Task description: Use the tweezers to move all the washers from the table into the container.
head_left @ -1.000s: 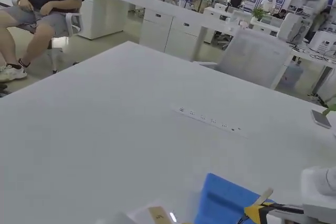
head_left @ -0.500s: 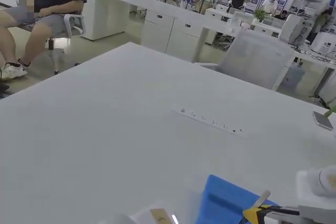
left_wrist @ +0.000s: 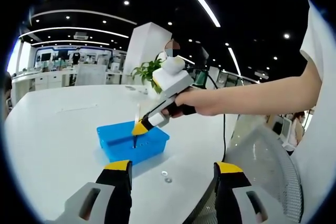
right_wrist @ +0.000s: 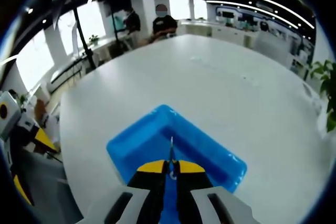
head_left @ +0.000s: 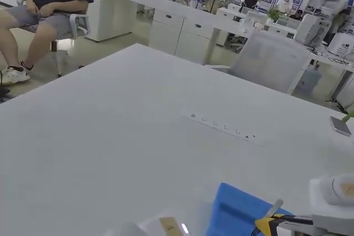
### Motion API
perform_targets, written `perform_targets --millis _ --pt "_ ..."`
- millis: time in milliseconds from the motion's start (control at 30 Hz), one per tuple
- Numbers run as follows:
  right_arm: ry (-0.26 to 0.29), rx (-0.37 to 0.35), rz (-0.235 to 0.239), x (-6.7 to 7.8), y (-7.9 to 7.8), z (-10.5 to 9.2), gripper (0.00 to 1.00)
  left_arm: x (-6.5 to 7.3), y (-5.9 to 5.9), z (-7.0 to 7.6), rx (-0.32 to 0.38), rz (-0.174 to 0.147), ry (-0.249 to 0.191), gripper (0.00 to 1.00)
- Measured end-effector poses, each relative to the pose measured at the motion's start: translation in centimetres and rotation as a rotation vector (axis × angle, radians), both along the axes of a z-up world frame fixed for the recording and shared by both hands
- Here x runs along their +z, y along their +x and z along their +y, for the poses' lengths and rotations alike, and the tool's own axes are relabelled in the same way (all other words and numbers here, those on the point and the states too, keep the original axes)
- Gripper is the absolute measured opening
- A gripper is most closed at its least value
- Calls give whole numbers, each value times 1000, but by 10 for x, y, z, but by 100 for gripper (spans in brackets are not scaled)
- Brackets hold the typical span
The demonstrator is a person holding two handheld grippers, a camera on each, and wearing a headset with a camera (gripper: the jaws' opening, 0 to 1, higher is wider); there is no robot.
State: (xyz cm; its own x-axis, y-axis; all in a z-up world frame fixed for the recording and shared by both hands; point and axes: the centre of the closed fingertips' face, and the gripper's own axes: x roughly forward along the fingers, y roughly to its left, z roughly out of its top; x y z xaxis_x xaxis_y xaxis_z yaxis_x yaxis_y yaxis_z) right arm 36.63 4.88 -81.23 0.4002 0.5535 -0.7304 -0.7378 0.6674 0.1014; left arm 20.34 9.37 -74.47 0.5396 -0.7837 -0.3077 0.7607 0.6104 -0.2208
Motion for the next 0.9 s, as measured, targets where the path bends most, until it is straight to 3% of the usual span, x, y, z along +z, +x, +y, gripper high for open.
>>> perform_targets --millis 233,900 --pt "15 0 -20 10 -2 -1 4 0 -1 -1 -8 2 2 63" --pt "70 11 -78 47 -29 3 4 -1 -4 -4 -23 6 5 62"
